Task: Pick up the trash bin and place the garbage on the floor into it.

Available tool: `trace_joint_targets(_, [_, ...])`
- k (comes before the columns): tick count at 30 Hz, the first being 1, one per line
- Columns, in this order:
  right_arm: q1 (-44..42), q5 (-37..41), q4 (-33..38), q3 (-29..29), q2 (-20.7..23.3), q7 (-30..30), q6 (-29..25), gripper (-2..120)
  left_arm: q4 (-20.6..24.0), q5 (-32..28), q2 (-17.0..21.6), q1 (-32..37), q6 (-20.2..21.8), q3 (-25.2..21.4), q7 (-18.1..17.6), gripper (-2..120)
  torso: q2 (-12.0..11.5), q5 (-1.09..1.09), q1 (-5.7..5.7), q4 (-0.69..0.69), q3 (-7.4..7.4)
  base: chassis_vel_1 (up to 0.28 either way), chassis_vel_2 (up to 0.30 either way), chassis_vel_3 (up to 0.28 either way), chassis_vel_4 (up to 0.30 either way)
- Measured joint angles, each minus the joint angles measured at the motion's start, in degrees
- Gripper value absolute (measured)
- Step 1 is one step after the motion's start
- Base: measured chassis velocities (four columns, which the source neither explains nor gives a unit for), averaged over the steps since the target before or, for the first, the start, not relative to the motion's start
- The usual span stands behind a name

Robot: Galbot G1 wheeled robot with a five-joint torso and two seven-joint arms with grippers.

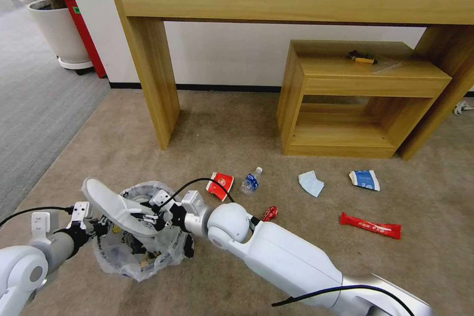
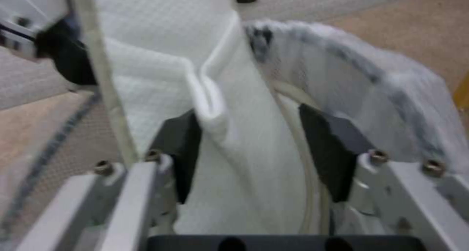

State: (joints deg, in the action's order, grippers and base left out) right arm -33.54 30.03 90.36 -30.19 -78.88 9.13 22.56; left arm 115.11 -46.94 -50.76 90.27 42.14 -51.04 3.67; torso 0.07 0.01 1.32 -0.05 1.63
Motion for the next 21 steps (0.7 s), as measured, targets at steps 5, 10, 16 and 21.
trace_joint_targets(5, [-0.30, -0.63, -0.40, 0.70, -0.05, -0.12, -0.55, 74, 0.11, -0.06, 0.09, 0.03, 0.00, -0.19, 0.04, 0, 0.00, 0.00, 0.00, 0.00, 0.00, 0.000, 0.000, 0.000, 0.000])
trace_joint_targets(10, [-0.49, -0.93, 0.32, 2.36, 0.33, -0.16, -0.87, 90, 0.12, -0.14, 0.09, 0.33, -0.01, -0.37, 0.39, 0, 0.00, 0.00, 0.00, -0.01, 0.00, 0.000, 0.000, 0.000, 0.000])
trace_joint_targets(16, [-0.53, -1.03, 1.46, 4.87, 1.02, -0.54, -0.94, 100, -0.18, -0.07, 0.25, 0.01, 0.01, -0.35, 0.21, 0, 0.00, 0.00, 0.00, -0.01, 0.00, 0.000, 0.000, 0.000, 0.000])
trace_joint_targets(21, [-0.79, -0.41, 2.02, 6.00, 0.84, -0.73, -1.44, 100, -0.38, -0.02, 0.17, 0.11, -0.01, -0.30, 0.37, 0, 0.00, -0.01, 0.00, 0.00, 0.00, 0.000, 0.000, 0.000, 0.000])
